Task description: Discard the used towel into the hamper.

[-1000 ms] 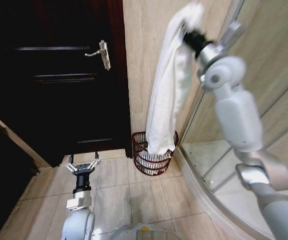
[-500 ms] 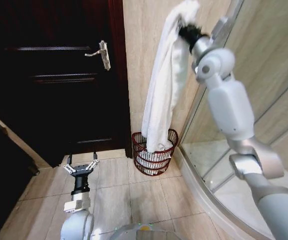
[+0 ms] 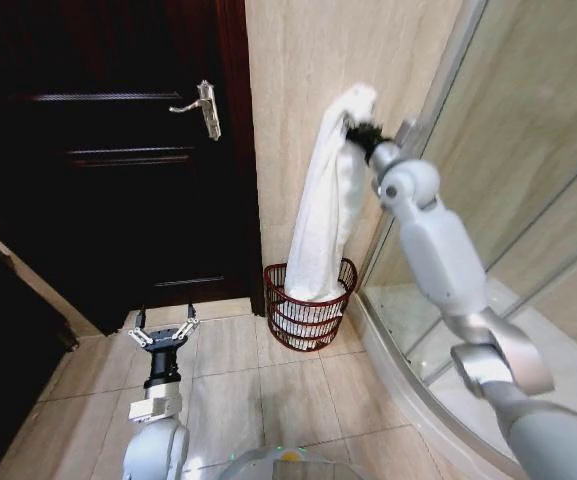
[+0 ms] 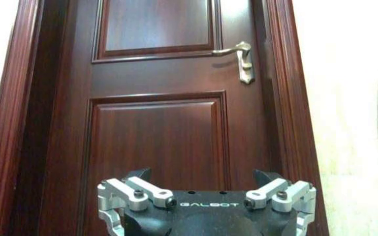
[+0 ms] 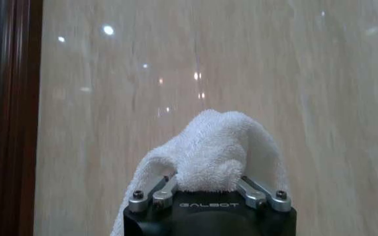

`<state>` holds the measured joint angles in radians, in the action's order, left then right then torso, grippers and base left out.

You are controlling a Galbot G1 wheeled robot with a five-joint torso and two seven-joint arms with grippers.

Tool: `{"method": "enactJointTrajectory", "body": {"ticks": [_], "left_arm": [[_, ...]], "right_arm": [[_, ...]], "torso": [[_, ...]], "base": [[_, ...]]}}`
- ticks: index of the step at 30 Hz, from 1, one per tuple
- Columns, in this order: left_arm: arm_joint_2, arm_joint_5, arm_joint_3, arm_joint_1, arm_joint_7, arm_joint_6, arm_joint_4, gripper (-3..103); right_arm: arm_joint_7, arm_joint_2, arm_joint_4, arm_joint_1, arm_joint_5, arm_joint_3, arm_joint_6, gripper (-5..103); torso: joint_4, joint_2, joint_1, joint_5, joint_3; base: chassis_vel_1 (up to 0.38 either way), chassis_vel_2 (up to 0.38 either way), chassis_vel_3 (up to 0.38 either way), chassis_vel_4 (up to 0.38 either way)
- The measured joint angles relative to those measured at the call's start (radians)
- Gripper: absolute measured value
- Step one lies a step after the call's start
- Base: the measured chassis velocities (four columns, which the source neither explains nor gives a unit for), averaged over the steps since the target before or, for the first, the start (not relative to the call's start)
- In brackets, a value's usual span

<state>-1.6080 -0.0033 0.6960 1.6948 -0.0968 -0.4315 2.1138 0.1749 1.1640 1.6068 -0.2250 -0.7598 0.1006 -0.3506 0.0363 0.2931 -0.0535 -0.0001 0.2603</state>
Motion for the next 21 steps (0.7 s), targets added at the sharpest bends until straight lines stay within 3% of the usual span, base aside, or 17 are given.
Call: {"method": "enactJointTrajectory", "body": {"ticks": [15,21], "left_arm": [[0.000,-0.001,0.004,0.003,0.000,-0.022,-0.011,100],[0.000,-0.003,0.006,0.000,0.000,-0.031,-0.017,100]], "right_arm": [[-0.018,0.031,0.011,-0.246,0.070,0.016,0.029,20],[-0.022,0.023,0.004,-0.316,0.069,0.015,-0.018,20]], "torso": [[0.0000,-0.057,0.018,0.0001,-0.039],[-0.0003,-0.070,0.022,0.0000,-0.048]], "base": [[0.000,0.000,0.000,0.000],[0.000,0.000,0.000,0.000]]}}
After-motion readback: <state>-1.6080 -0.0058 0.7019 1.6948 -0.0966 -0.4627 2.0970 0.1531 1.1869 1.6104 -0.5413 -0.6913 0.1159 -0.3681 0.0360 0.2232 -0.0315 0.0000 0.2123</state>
